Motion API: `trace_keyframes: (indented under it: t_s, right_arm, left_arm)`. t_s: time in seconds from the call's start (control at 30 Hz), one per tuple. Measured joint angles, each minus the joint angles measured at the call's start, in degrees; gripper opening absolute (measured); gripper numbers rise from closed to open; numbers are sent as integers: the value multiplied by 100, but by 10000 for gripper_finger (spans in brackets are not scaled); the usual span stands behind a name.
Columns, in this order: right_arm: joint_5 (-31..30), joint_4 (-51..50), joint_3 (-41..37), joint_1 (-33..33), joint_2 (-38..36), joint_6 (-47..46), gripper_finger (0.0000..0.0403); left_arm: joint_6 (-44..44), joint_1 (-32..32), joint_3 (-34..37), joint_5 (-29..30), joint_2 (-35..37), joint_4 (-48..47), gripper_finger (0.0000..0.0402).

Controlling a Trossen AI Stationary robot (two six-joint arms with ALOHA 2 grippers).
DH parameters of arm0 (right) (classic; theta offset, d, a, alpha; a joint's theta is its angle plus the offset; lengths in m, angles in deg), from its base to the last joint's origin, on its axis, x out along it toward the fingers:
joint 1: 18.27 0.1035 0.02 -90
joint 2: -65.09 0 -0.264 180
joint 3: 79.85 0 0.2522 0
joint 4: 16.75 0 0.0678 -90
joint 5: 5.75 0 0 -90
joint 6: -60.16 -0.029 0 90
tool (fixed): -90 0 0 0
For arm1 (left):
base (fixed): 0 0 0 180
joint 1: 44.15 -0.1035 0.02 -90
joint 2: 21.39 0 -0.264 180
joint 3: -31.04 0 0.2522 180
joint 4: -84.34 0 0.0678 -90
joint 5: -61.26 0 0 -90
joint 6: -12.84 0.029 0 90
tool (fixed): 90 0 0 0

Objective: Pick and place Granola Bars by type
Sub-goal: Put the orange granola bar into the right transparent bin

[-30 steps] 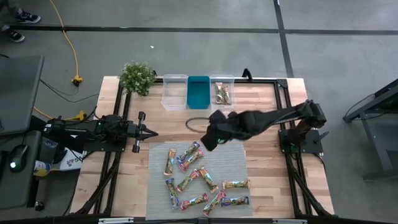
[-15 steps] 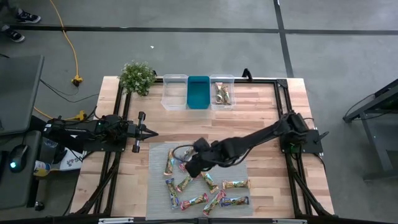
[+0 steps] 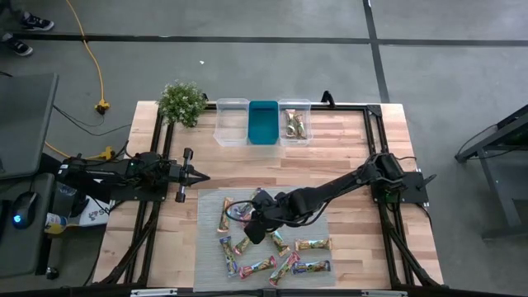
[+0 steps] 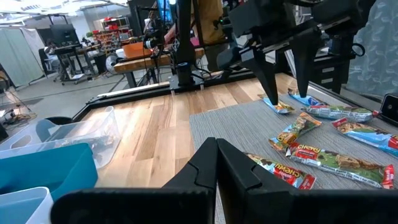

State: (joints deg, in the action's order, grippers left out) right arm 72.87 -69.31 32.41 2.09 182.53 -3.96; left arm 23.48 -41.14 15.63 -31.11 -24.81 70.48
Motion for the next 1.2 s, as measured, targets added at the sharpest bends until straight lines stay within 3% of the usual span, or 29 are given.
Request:
trace_keyframes:
  t_s: [0.23, 0.4, 0.77, 0.87, 1.03, 1.2]
  right_arm:
    - [505, -80, 0, -7, 107, 67, 167]
    - [939, -142, 0, 5, 225, 655, 167]
    - [363, -128, 0, 315, 245, 2092, 168]
    - [254, -234, 0, 397, 245, 1709, 168]
    - [636, -1144, -2, 522, 245, 2, 168]
    - [986, -1625, -2, 878, 245, -30, 168]
  left_arm:
    - [-1, 1, 1, 0, 0, 0, 1]
    - [0, -1, 2, 2, 0, -2, 1]
    - [0, -1, 2, 0, 0, 0, 1]
    - [0, -1, 1, 0, 0, 0, 1]
    - [0, 0, 1, 0, 0, 0, 1]
    - [0, 1, 2, 0, 0, 0, 1]
